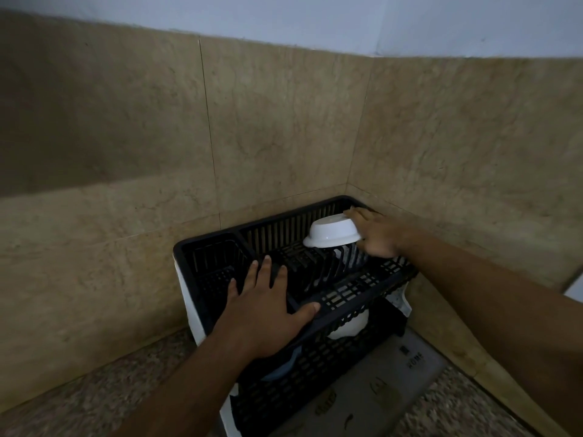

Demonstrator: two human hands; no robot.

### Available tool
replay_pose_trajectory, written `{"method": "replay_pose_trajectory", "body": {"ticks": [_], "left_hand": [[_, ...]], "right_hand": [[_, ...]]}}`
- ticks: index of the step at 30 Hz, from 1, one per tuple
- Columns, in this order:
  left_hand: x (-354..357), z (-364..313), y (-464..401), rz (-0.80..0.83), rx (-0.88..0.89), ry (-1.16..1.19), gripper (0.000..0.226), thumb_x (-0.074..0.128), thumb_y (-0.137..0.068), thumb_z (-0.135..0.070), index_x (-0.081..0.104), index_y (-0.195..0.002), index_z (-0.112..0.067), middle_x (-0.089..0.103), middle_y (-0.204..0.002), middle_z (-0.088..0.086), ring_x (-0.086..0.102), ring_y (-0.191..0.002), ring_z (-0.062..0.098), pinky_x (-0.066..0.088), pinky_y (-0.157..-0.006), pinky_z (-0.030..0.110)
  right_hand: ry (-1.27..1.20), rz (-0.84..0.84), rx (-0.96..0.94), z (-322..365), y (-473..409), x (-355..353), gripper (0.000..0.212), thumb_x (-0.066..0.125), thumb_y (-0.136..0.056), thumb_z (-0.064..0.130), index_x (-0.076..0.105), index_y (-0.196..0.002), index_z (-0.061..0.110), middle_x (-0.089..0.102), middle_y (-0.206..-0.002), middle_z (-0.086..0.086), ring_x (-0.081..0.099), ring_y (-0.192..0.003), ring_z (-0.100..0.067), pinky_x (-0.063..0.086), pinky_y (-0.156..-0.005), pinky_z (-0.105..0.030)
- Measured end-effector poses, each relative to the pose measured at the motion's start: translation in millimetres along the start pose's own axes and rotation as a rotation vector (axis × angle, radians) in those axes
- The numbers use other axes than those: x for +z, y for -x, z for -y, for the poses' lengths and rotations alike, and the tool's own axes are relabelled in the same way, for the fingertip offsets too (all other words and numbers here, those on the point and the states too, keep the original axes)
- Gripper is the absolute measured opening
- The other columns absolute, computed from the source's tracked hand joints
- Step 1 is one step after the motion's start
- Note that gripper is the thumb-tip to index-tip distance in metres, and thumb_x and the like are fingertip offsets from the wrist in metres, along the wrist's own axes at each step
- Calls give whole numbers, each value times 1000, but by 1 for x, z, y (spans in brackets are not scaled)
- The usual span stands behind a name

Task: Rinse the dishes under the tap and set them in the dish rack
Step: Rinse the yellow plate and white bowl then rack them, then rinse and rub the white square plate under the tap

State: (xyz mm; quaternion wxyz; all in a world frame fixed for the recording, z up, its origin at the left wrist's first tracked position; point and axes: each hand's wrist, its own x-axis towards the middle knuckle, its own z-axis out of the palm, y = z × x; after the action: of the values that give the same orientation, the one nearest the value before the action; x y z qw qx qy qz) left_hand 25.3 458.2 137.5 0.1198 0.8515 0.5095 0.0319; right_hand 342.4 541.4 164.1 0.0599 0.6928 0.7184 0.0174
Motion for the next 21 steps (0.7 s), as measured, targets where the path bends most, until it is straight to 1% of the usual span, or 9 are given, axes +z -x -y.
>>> {"method": "replay_pose_trajectory", "body": {"ticks": [2,4,8,11,13,15,17,19,21], "left_hand": [[0,1,0,-9,0,8,97,18,-80,-86,-4,-156,-29,-19,-163,0,-18,-149,19,-5,-120,52],[0,1,0,-14,4,15,97,18,-80,-86,-2,-156,-29,-17,-163,0,-16,-150,20,-4,-120,51],[-2,-1,1,-32,14,26,96,22,-81,-84,7,-156,-27,-10,-164,2,-9,-151,21,2,-121,49],[-8,-5,7,-109,58,-11,89,28,-85,-80,21,-154,-25,9,-164,5,3,-151,23,10,-121,47],[-12,-11,16,-201,111,-34,85,32,-86,-76,32,-151,-22,24,-160,7,14,-150,24,19,-120,43],[-13,-24,32,-263,154,-32,79,36,-87,-71,41,-147,-20,36,-155,7,25,-147,25,26,-118,42],[-10,-43,52,-291,198,-25,72,38,-87,-65,50,-141,-19,47,-147,7,37,-140,26,33,-114,41],[-1,-65,76,-317,255,-14,60,43,-89,-57,59,-131,-18,57,-134,6,49,-127,26,42,-104,39],[13,-87,99,-329,302,21,48,49,-92,-48,63,-125,-17,61,-125,4,54,-117,24,47,-96,36]], "right_hand": [[-21,-19,8,4,4,-2,87,54,-92,37,-3,-156,19,2,-164,-10,15,-147,-29,20,-119,-41],[-68,-59,13,10,15,-7,90,58,-90,36,0,-156,18,5,-163,-9,22,-144,-30,26,-114,-38],[-195,-187,-14,26,62,-19,83,61,-88,35,14,-155,19,24,-157,-8,36,-136,-27,33,-109,-33],[-323,-277,1,35,110,-20,66,60,-89,28,35,-149,18,41,-147,-8,45,-129,-25,39,-105,-35],[-449,-365,35,38,146,-17,51,59,-90,28,48,-139,21,54,-132,-5,54,-116,-21,46,-98,-37],[-563,-407,80,42,184,-13,35,56,-92,26,58,-126,21,62,-116,0,60,-102,-17,51,-88,-38],[-669,-401,139,47,225,-3,21,55,-95,21,62,-114,21,66,-102,3,62,-93,-16,53,-82,-37],[-750,-394,206,52,268,11,13,54,-96,22,64,-103,27,66,-90,8,63,-84,-13,54,-79,-37],[-829,-369,291,55,310,27,13,56,-96,23,67,-101,27,70,-90,4,65,-82,-15,55,-80,-38]]}}
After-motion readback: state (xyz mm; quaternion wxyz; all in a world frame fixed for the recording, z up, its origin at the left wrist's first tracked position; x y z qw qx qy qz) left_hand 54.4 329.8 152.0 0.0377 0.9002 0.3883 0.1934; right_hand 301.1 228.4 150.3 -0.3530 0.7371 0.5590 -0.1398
